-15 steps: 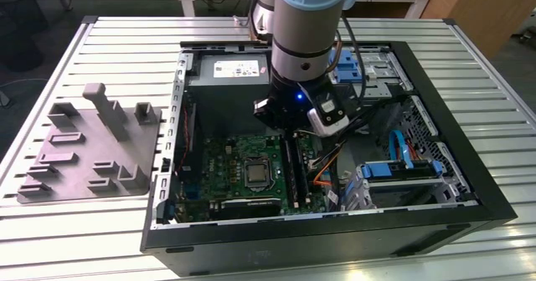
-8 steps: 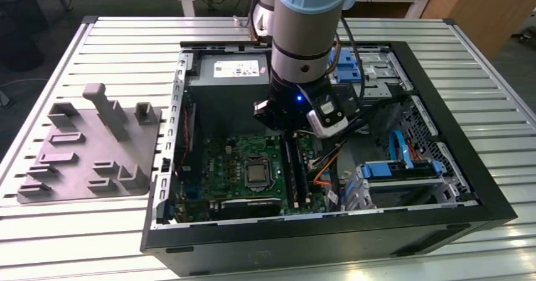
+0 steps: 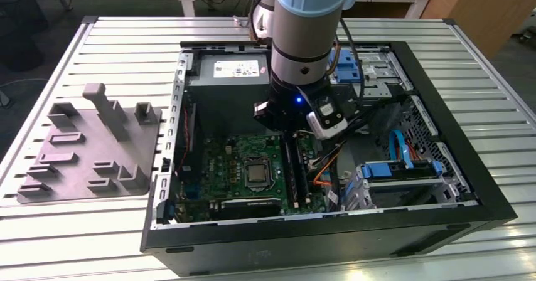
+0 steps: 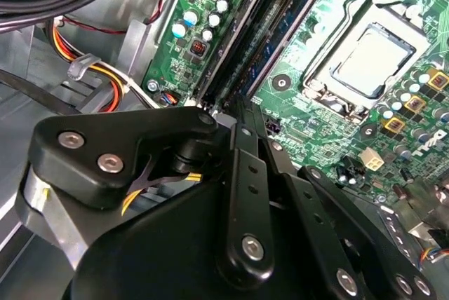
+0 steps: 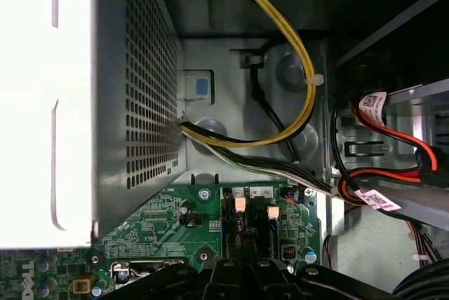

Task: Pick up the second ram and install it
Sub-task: 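Press down the second ram until it locks into place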

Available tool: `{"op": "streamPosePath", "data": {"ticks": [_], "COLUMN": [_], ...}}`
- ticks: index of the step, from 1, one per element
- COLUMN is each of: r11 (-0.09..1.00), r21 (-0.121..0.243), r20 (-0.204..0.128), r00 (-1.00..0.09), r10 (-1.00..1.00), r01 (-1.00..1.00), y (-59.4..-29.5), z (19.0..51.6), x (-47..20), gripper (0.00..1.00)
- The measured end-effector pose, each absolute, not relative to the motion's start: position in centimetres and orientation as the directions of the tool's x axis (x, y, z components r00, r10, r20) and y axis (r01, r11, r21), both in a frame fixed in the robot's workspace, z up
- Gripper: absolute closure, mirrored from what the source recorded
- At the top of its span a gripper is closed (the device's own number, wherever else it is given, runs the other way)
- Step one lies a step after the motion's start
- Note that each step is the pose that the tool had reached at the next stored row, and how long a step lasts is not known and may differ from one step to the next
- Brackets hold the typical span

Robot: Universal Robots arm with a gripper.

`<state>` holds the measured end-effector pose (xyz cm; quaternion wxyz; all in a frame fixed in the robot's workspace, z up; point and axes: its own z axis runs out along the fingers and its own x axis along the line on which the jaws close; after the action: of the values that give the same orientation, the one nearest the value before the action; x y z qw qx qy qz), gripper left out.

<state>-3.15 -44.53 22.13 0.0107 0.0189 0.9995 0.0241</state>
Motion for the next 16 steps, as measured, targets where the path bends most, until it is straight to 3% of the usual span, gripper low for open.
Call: {"op": "streamPosePath", "data": {"ticks": [16], "r11": [0.998], "r21": [0.049], "r20": [-0.021], "r00": [-0.999], "r10": [0.038], "r01": [0.037], "y": [-44.53], "z": [21.81], "x": [-3.14], "gripper": [0.9]}}
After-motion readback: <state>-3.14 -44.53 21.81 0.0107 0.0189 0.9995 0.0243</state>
